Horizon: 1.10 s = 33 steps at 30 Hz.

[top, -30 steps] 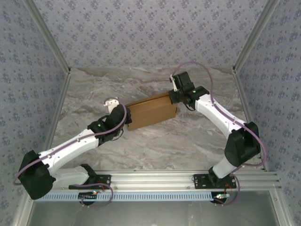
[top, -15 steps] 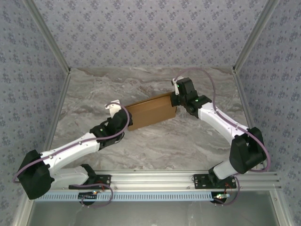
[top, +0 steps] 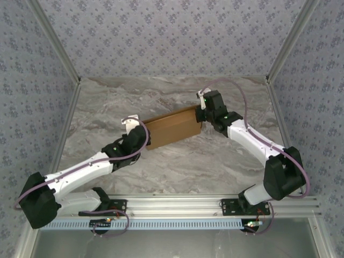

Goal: Fold the paper box

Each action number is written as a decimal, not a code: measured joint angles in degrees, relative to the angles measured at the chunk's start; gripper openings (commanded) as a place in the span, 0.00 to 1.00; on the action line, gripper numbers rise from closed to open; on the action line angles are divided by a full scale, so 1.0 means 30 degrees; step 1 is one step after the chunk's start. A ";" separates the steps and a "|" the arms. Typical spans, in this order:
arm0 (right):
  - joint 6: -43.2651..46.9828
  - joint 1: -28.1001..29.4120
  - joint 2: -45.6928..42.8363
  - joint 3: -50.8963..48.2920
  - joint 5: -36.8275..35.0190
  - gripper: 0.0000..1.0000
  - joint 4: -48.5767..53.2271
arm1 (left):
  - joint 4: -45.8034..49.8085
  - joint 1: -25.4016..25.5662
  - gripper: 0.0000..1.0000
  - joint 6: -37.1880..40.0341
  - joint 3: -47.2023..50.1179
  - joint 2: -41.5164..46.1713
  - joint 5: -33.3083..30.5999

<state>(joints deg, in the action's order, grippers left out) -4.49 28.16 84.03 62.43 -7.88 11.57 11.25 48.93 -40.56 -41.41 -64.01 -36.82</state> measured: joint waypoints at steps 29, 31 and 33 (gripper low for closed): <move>0.0000 0.0663 0.0160 0.0525 -0.1457 0.06 0.1005 | 0.4903 -0.3388 0.67 0.5421 -0.6193 0.0124 0.5384; 0.0000 0.0663 0.0204 0.0583 -0.1457 0.06 0.1005 | 0.5078 -0.4087 0.68 0.5894 -0.7227 -0.1304 0.6069; 0.0000 0.0685 0.0240 0.0619 -0.1486 0.06 0.1020 | 0.5399 -0.4517 0.68 0.6397 -0.8291 -0.2790 0.6608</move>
<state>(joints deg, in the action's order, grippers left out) -4.49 30.22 84.75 64.29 -12.34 14.63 27.44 35.38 -21.37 -66.28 -72.38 -16.99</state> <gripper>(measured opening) 0.059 0.676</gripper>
